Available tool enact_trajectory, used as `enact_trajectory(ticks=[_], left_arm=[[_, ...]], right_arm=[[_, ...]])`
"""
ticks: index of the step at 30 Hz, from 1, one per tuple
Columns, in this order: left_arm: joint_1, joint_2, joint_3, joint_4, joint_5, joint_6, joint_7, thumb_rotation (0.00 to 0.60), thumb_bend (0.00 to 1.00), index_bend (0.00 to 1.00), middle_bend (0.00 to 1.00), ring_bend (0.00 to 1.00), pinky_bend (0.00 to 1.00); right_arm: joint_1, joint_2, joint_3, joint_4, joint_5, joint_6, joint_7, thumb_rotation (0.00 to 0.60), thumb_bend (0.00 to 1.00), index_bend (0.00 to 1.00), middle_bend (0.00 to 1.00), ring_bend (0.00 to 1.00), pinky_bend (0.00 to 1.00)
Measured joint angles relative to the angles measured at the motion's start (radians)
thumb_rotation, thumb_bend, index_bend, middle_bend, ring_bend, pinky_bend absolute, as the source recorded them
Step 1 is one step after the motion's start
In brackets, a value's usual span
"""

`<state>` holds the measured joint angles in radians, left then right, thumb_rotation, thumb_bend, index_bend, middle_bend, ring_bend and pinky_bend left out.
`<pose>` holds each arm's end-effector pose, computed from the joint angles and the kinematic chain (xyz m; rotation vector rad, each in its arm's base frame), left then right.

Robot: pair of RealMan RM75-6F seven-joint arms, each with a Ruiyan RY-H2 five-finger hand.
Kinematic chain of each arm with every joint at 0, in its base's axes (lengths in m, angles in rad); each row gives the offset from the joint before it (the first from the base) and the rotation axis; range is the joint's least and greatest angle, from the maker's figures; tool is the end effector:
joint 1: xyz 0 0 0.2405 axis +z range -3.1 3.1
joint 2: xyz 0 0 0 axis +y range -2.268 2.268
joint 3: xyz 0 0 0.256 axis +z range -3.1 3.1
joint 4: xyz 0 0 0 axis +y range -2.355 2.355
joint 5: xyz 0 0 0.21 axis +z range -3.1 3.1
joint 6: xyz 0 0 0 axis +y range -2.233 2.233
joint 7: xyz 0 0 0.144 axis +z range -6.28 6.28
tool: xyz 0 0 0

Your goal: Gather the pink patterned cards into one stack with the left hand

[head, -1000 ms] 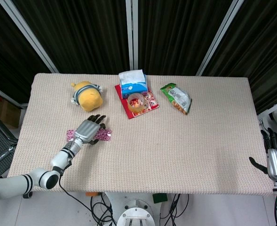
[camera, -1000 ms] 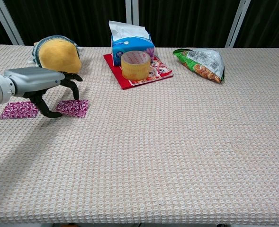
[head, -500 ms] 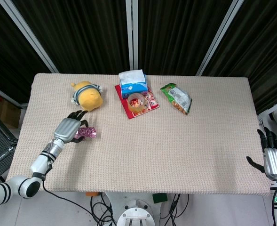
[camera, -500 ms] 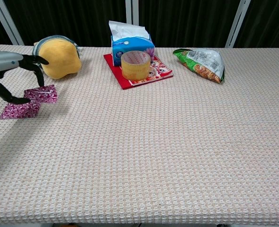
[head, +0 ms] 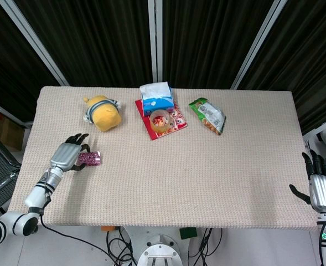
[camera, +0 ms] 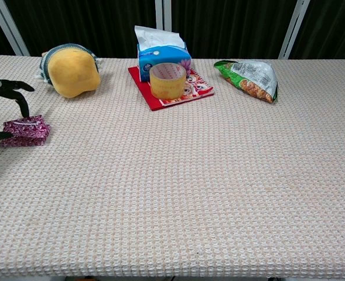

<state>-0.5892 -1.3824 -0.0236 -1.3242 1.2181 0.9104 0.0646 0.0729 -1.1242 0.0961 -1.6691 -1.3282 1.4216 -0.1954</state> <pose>-0.2798 0.3233 0.0370 -1.7885 -1.0519 -0.6700 -0.3233 -0.1840 0.1582 1.3014 -0.9119 0.7058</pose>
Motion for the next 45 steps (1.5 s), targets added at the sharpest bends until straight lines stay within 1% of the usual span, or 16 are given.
enact_trajectory(ticks=[9, 15, 25, 41, 45], left_arm=[[0.008, -0.038, -0.006, 0.065, -0.005, -0.022, -0.007, 0.6, 0.28, 0.39, 0.05, 0.0, 0.11], [0.012, -0.047, -0.007, 0.087, 0.01, -0.033, -0.026, 0.6, 0.28, 0.38, 0.05, 0.0, 0.11], [0.015, -0.037, -0.008, 0.083, 0.038, -0.037, -0.04, 0.6, 0.28, 0.25, 0.05, 0.0, 0.11], [0.025, -0.02, -0.009, 0.057, 0.047, -0.043, -0.042, 0.6, 0.28, 0.24, 0.05, 0.0, 0.11], [0.026, -0.013, -0.013, 0.045, 0.052, -0.038, -0.046, 0.6, 0.28, 0.22, 0.04, 0.0, 0.11]], right_arm=[[0.008, 0.005, 0.003, -0.015, 0.003, -0.005, -0.024, 0.552, 0.5, 0.0, 0.0, 0.0, 0.0], [0.012, 0.003, 0.002, -0.017, 0.004, -0.009, -0.03, 0.553, 0.49, 0.0, 0.0, 0.0, 0.0], [0.011, 0.001, 0.0, -0.014, 0.005, -0.006, -0.031, 0.551, 0.49, 0.0, 0.0, 0.0, 0.0], [0.01, -0.004, -0.003, 0.0, 0.008, -0.01, -0.018, 0.552, 0.49, 0.0, 0.0, 0.0, 0.0], [0.008, -0.003, -0.003, 0.001, 0.006, -0.006, -0.015, 0.552, 0.49, 0.0, 0.0, 0.0, 0.0]])
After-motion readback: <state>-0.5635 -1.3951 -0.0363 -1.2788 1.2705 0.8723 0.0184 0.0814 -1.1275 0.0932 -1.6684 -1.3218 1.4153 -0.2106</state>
